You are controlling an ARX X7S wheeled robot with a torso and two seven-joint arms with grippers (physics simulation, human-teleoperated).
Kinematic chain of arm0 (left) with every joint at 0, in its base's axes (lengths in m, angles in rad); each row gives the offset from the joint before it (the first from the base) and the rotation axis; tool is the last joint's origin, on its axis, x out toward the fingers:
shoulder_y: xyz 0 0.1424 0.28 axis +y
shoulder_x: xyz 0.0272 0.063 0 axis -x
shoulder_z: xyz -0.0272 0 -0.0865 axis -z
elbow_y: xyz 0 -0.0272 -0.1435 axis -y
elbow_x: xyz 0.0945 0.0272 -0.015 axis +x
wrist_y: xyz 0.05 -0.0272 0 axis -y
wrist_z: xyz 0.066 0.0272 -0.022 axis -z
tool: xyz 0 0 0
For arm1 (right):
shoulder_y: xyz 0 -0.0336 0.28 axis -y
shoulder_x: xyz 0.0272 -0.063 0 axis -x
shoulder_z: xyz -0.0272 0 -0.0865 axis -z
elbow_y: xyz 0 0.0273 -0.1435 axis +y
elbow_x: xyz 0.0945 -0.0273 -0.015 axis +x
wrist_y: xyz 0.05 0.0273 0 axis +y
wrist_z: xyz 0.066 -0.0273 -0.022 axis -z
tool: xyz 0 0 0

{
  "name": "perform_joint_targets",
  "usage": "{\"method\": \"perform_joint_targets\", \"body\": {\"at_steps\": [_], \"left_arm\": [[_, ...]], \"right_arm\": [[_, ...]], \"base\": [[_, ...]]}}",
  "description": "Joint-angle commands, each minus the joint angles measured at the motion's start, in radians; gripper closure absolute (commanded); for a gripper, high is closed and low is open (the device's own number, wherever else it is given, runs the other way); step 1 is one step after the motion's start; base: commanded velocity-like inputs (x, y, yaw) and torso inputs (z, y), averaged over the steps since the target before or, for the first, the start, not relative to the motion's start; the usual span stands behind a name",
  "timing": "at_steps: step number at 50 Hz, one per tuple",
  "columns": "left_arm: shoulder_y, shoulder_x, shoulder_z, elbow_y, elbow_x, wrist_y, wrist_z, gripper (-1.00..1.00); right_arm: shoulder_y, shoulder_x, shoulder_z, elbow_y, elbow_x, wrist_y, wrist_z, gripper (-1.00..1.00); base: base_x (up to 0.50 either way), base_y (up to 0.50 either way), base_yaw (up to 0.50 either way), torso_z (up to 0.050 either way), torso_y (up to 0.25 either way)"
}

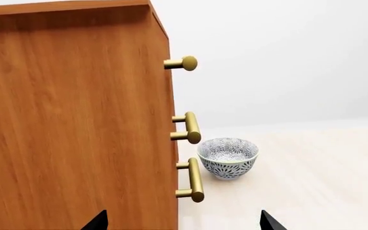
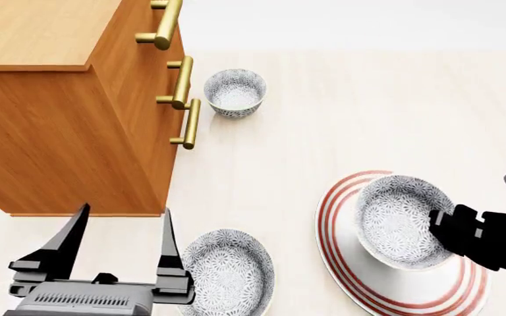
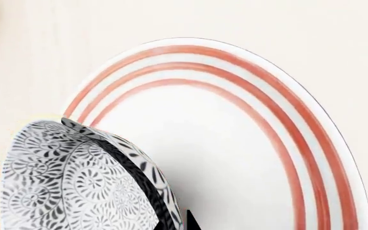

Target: Put the bowl in the middle on the plate.

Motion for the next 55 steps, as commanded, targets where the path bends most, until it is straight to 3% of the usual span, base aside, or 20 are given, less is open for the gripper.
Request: {"method": "perform_joint_targets", "body": {"at_steps": [1, 33, 34, 55], "left_arm": [[-0.004, -0.001, 0.005, -0.003, -0.001, -0.003, -0.003, -1.00], [-0.005, -0.009, 0.012, 0.001, -0.008, 0.000, -0.009, -1.00], [-0.005, -0.009, 0.013, 0.002, -0.009, 0.000, -0.009, -1.00], [-0.005, -0.014, 0.015, -0.002, -0.010, 0.007, -0.014, -1.00]], "right_arm": [[-0.025, -0.016, -0.007, 0.016, -0.003, -0.041, -0.040, 1.00], [-0.059, -0.010, -0.011, 0.028, 0.000, -0.079, -0.038, 1.00], [-0.058, -0.010, -0.011, 0.028, -0.002, -0.076, -0.038, -1.00], [-0.053, 0.003, 0.013, -0.013, -0.034, -0.118, -0.061, -1.00]], "base": [[0.00, 0.00, 0.00, 0.000, 0.000], [0.00, 0.00, 0.00, 0.000, 0.000], [0.00, 0.00, 0.00, 0.000, 0.000], [0.00, 0.00, 0.00, 0.000, 0.000]]}}
